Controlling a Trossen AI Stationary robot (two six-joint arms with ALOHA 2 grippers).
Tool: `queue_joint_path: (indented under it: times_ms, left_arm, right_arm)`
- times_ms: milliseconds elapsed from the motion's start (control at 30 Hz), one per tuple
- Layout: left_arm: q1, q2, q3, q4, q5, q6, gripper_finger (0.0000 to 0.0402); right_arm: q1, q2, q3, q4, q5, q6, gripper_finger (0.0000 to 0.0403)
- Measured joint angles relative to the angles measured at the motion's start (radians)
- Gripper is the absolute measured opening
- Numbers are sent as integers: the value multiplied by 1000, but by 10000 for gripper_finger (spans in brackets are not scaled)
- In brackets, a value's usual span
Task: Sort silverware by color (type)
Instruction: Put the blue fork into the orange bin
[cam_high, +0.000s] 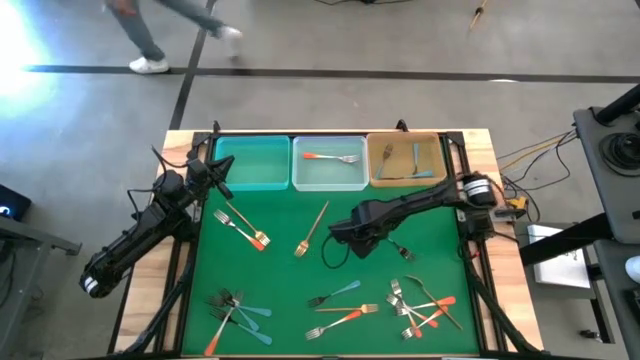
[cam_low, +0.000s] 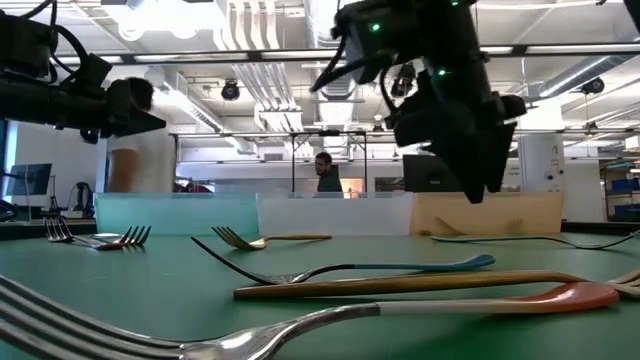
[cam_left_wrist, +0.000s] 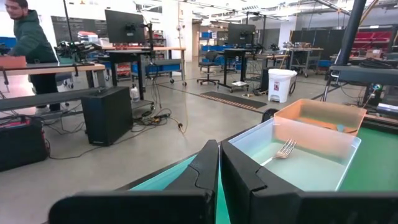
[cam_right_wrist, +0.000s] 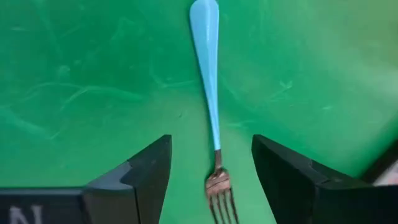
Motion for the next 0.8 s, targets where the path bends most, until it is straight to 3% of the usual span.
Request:
queue_joint_path:
  times_ms: [233,367,567,800]
  left_arm:
    - [0,0,0,0,0,0,0]
    - [0,0,0,0,0,0,0]
    - [0,0,0,0,0,0,0]
    - [0,0,0,0,0,0,0]
  right_arm:
    - [0,-185,-263,261,-38,64,215]
    - [0,-227,-376,376,-46,78,215]
    - [0,-227,-445,419,-67,67,215]
    - [0,-200,-456,467,-66,-92,214]
